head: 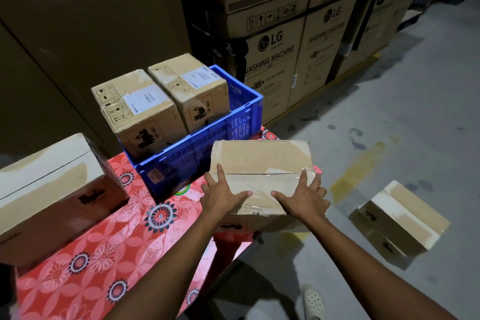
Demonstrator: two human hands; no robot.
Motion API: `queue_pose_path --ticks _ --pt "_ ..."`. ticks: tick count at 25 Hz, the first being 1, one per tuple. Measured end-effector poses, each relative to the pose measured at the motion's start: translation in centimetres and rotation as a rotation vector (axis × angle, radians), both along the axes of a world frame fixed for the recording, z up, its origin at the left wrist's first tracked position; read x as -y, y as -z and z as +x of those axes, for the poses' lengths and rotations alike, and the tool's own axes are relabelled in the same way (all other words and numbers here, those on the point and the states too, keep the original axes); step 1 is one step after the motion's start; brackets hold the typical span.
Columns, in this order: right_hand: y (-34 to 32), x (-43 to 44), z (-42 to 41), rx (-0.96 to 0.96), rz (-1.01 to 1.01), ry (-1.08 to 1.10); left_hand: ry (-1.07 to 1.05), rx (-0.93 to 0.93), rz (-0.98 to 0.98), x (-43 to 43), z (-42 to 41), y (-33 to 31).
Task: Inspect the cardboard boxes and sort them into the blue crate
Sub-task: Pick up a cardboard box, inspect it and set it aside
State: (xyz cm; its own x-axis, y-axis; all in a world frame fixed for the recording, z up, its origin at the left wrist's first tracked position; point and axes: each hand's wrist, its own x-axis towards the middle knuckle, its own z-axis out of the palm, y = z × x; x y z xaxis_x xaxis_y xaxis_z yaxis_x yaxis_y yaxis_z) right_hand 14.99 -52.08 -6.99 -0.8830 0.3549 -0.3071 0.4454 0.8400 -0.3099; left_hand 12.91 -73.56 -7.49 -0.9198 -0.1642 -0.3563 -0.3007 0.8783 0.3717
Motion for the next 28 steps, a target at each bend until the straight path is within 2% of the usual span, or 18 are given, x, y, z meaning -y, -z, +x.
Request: queue_pose_path --ticks 4,7,10,12,15,19,22,28 --pt "-0.5 -0.1 -1.4 -0.067 0.010 0.032 0.005 -0.026 -0.046 0.1 -1.8 -1.0" --pt "-1.8 0.2 -5.1 -0.142 -0.110 0.105 -0.094 -0.139 0.034 -0.5 -4.9 -2.1" --pt "-2.6 0.6 -8.2 -0.077 -0.221 0.266 -0.305 -0.102 0.192 -1.9 -7.0 -2.4" --pt "-2.3 0.7 -9.1 -0.012 -0.232 0.351 -0.376 -0.055 0.126 -2.9 -7.4 -1.9" --pt "-1.5 1.1 -9.2 0.003 -0.185 0.373 -0.382 -0.064 -0.015 -3.6 -7.4 -1.0" --pt "-0.5 1.5 -9.5 -0.020 -0.119 0.364 -0.373 -0.095 -0.084 -4.0 -7.5 -0.4" --pt "-0.3 1.7 -9.6 -0.024 -0.074 0.354 -0.349 -0.081 -0.100 -4.1 -7.9 -0.1" --pt "-0.5 1.0 -9.6 -0.059 -0.162 0.362 -0.310 -0.071 -0.058 -3.6 -7.4 -0.3"
